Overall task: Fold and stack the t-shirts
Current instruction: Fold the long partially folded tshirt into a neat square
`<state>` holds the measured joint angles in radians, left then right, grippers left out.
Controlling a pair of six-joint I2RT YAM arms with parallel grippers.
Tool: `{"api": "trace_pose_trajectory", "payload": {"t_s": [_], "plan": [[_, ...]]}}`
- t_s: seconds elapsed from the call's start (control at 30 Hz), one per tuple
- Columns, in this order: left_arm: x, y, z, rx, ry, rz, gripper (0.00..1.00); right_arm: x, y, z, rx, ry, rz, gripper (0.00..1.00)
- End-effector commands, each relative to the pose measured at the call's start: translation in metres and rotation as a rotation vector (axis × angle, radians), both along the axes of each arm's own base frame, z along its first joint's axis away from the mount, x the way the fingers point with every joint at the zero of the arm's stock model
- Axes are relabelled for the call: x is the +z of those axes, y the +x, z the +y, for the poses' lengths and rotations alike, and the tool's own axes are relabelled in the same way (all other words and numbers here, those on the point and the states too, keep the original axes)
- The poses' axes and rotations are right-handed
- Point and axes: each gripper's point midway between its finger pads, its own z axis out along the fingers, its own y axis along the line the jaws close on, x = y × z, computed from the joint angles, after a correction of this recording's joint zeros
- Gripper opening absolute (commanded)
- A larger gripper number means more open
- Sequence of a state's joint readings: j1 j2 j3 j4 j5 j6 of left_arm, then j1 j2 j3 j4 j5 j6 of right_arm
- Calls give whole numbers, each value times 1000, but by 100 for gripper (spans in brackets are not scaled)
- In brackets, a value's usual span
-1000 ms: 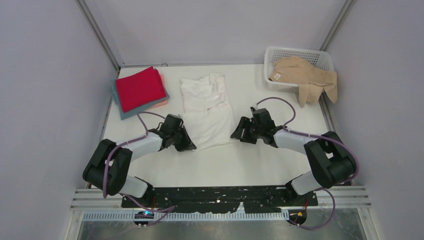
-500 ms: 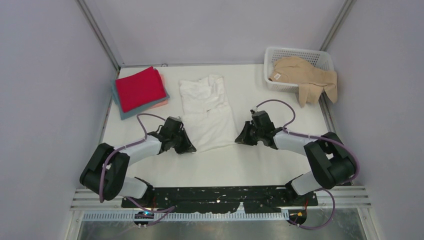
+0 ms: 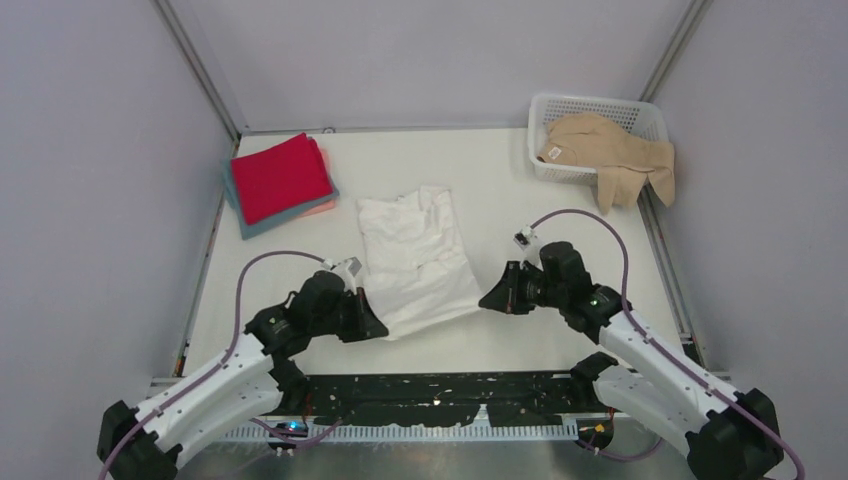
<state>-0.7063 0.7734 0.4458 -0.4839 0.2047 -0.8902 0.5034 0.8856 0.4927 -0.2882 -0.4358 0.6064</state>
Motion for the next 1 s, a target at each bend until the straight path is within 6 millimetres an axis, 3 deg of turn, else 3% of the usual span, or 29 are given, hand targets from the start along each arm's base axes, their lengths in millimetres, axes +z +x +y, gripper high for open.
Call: {"api": "trace_pose_trajectory", "payload": {"t_s": [0.0,0.13,0.23,0.37,0.53,0.57,0.73,0.87,0.97], "plan": [[16,-26,4,-42,-78,-13,0,30,-25,1,77,83,-60,6],[40,-23,1,-42,-155,-94,0,67,-20,2,57,152,-181,6],[57,-15,-1,-29,-174,-146,0,85,-5,2,10,163,-248,6],[75,6,-7,-7,-176,-218,0,103,20,11,-46,211,-294,6],[92,39,-9,16,-202,-256,0,141,52,24,-85,285,-390,6],[94,46,-8,27,-207,-257,0,138,58,26,-93,272,-377,6],[112,81,1,60,-254,-295,0,160,89,30,-125,278,-417,6],[126,106,5,67,-243,-330,0,166,113,31,-148,255,-429,6],[125,128,8,79,-252,-304,0,169,128,32,-151,254,-432,6]]}}
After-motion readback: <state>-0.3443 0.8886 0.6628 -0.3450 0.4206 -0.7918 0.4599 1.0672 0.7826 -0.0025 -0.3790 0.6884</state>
